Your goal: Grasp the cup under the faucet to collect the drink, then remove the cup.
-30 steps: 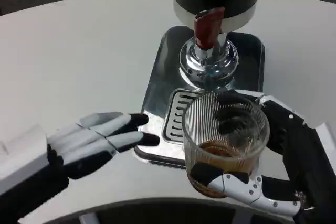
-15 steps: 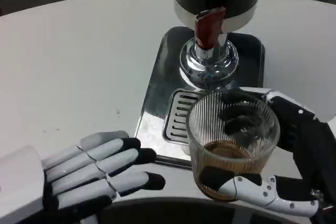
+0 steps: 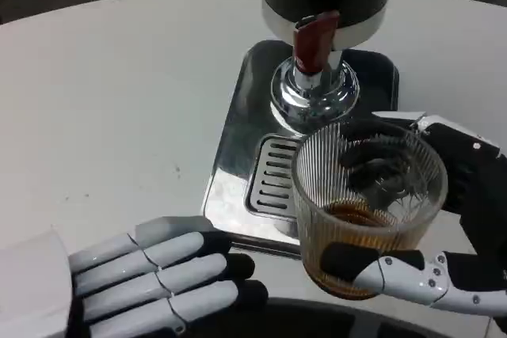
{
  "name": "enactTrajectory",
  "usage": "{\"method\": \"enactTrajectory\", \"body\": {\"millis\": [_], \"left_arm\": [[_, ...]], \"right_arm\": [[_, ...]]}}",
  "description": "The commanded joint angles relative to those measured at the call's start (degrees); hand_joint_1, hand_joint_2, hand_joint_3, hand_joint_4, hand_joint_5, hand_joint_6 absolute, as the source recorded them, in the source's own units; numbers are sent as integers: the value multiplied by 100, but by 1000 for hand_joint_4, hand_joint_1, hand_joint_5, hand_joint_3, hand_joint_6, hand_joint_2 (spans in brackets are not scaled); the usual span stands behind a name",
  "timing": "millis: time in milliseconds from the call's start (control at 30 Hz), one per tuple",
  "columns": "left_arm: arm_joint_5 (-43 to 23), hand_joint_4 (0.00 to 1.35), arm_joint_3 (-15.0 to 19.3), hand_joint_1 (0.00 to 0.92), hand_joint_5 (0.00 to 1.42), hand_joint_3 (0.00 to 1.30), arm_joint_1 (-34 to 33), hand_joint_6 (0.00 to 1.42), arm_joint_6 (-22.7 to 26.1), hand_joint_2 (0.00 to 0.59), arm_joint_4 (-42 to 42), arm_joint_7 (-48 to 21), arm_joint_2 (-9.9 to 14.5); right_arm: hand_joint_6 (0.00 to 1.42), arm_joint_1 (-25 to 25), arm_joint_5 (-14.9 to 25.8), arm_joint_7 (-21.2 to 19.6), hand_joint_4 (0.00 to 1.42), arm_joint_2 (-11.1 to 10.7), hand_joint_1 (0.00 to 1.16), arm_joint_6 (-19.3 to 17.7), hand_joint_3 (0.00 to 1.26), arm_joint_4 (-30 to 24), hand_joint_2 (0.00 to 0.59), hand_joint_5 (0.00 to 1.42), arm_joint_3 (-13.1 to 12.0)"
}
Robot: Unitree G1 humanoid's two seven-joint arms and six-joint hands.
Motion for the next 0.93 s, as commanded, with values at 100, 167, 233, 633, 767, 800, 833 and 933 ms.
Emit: {"method": "enactTrajectory", "body": {"millis": [100,167,233,633,767,800,833,933], "left_arm": [[-225,0,139,0,0,47,202,0,-98,66,-154,-77,134],[-252,0,164,0,0,45,217,0,-86,66,-171,-77,145],[-261,0,183,0,0,44,224,0,-74,66,-183,-78,147],[-296,0,200,0,0,44,226,0,28,66,-246,-79,131],[-292,0,185,0,0,44,209,0,50,66,-246,-95,154],[-287,0,180,0,0,43,200,0,57,66,-242,-97,158],[-280,0,173,0,0,43,186,0,65,66,-233,-98,163],[-279,0,167,0,0,43,142,0,88,66,-200,-95,169]], "right_arm": [[827,-24,278,-12,766,-77,955,-138,722,-155,146,897,-22],[827,-25,302,-29,766,-94,955,-145,722,-155,148,897,-15],[827,-29,317,-41,766,-113,953,-146,722,-155,150,897,0],[827,-14,335,-63,766,-160,949,-163,722,-155,155,897,96],[827,-13,333,-59,771,-168,948,-166,722,-155,155,897,130],[827,-12,325,-64,772,-164,948,-163,722,-155,155,897,143],[827,-10,319,-68,773,-160,948,-162,722,-155,155,897,155],[827,-13,310,-73,779,-159,948,-156,722,-155,156,897,173]]}}
